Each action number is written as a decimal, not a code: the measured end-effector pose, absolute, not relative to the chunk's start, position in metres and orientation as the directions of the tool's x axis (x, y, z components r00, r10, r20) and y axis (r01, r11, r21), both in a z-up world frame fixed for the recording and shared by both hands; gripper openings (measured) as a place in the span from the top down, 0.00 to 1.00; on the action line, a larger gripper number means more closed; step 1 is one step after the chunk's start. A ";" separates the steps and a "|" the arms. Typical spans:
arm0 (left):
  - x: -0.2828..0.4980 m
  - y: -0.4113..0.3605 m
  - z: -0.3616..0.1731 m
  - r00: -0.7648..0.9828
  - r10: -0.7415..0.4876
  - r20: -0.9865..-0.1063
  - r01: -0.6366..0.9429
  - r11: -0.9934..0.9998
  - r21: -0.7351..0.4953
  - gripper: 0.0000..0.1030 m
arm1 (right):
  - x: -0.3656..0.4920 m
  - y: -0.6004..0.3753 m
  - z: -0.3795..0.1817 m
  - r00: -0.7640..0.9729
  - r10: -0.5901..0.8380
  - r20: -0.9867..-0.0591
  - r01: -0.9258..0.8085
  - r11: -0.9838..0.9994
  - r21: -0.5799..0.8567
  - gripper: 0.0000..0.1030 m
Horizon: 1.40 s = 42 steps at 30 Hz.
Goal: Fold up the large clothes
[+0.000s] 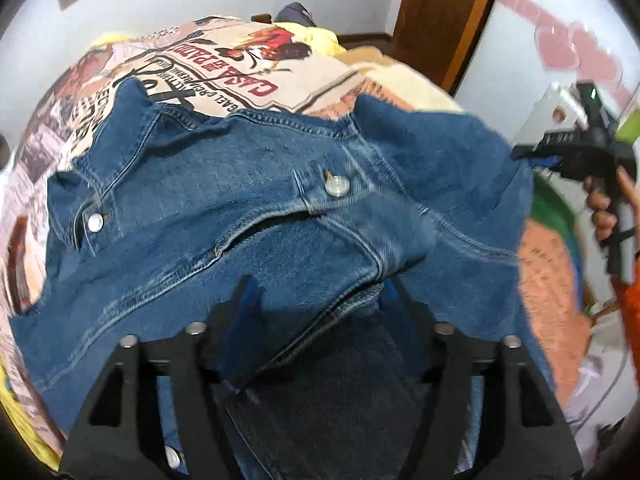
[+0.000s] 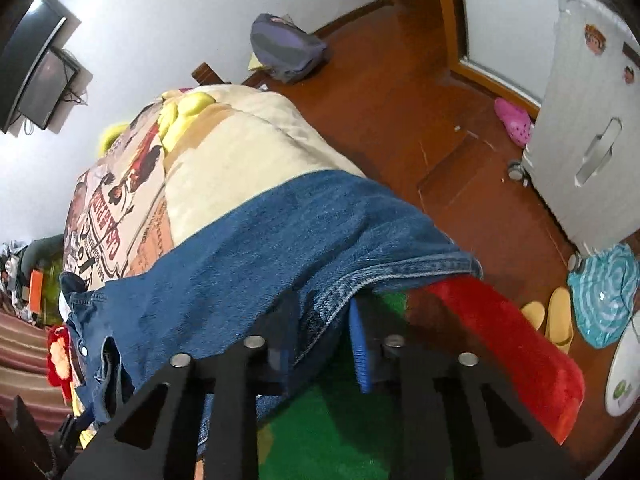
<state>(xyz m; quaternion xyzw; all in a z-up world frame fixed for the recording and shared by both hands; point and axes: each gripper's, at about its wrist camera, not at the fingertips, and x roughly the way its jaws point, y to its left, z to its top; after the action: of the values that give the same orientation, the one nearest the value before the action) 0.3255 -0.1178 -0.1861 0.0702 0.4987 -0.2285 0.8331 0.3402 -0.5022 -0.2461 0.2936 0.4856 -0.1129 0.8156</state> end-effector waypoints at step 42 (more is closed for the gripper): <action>0.329 -0.185 -0.131 0.363 -0.427 -0.828 0.562 0.809 -0.171 0.29 | 0.270 -0.410 -0.155 0.595 0.031 -0.803 0.189 0.966 0.177 0.93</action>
<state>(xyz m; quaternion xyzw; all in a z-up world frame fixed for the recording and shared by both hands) 0.3294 -0.1848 -0.1310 0.0707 0.4777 -0.3006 0.8225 0.2698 -0.4097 -0.1549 0.1227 0.4480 -0.0445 0.8844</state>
